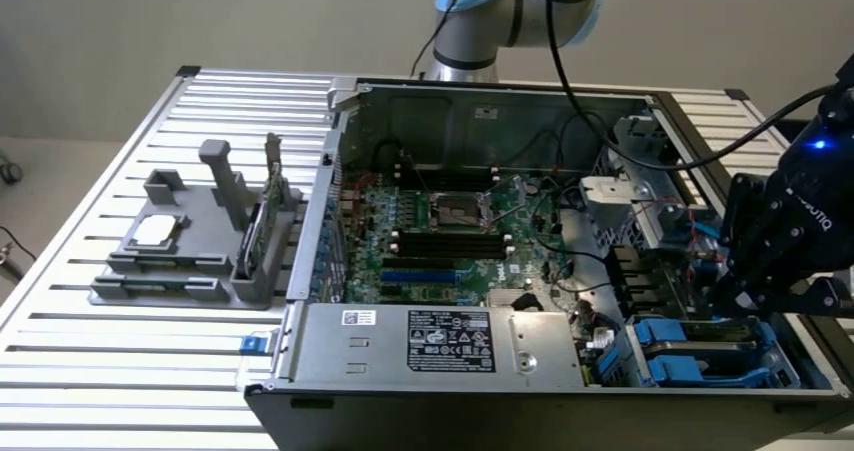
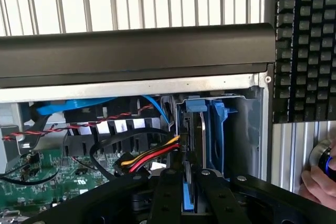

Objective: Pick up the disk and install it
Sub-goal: 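Insert the second disk wire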

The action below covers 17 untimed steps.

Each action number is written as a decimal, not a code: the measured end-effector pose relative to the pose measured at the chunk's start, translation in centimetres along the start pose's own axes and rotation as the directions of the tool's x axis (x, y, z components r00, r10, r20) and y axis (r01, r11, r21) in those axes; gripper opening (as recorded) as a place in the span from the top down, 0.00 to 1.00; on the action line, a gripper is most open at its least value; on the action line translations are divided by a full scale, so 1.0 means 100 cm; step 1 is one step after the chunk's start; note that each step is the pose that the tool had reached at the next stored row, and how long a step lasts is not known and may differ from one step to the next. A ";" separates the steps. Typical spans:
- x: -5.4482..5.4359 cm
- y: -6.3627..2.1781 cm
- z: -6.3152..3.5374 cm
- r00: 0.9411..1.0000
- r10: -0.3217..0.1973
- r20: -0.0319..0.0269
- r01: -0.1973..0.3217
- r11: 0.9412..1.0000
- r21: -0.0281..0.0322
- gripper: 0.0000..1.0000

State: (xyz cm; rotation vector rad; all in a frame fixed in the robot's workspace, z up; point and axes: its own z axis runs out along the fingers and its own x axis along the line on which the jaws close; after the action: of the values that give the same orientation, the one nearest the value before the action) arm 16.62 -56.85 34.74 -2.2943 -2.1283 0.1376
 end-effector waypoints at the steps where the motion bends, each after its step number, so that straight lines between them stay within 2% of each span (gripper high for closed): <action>1: 0.000 0.0004 0.0001 1.000 0.002 0.003 -0.002 1.000 0.003 0.84; 2: 0.000 0.0010 0.0001 1.000 0.003 0.006 -0.004 1.000 0.006 0.84; 3: 0.000 0.0015 0.0003 1.000 0.004 0.010 -0.004 1.000 0.013 0.84; 6: 0.000 0.0034 0.0004 1.000 0.003 0.022 -0.004 0.999 0.043 0.84; 7: 0.000 0.0049 0.0003 1.000 0.003 0.026 -0.004 0.999 0.050 0.84; 11: 0.001 0.0135 -0.0002 0.999 0.001 0.032 -0.004 0.998 0.069 0.84; 14: 0.002 0.0146 0.0004 0.999 0.000 0.034 -0.003 0.996 0.085 0.84; 15: 0.002 0.0147 0.0006 0.999 0.000 0.035 -0.003 0.996 0.089 0.84; 17: 0.002 0.0154 0.0008 0.999 -0.001 0.035 -0.003 0.996 0.093 0.84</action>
State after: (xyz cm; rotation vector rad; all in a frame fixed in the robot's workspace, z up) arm 18.16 -56.81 34.55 -2.2577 -2.0889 0.2737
